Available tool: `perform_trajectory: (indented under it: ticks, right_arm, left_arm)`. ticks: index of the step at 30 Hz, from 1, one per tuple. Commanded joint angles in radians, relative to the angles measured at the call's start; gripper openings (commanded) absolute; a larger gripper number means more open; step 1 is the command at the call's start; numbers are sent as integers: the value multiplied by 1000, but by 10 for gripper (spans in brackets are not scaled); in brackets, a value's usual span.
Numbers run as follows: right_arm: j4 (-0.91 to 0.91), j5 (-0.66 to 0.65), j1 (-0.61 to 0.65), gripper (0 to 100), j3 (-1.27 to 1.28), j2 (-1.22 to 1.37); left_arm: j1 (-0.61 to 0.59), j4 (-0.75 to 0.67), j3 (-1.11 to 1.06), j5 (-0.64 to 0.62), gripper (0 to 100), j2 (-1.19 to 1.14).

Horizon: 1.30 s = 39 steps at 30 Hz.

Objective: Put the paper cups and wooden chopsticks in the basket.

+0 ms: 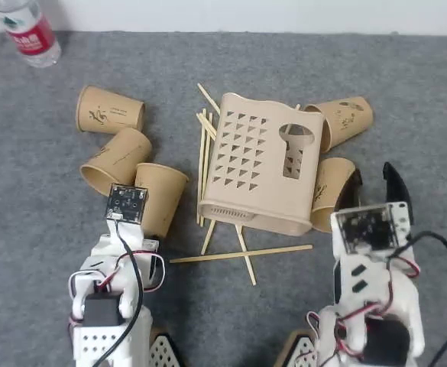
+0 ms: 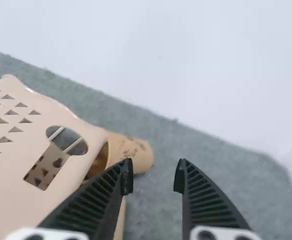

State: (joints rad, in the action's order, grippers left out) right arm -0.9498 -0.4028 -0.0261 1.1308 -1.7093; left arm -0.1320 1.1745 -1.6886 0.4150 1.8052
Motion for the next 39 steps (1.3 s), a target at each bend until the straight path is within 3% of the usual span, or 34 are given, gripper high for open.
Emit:
perform_trajectory:
  ticks: [1,10,18,28,39]
  right_arm:
    - [18,49,2,155,-103,125]
    - [16,158,21,155,-338,433]
    - [16,160,170,155,-546,766]
    - [5,160,174,155,-853,1236]
    - [-521,61,171,158,-1633,1880]
  left_arm:
    - [2,5,5,9,130,12]
    - [3,5,5,9,130,12]
    - [3,5,5,9,130,12]
    - [3,5,5,9,130,12]
    - [3,5,5,9,130,12]
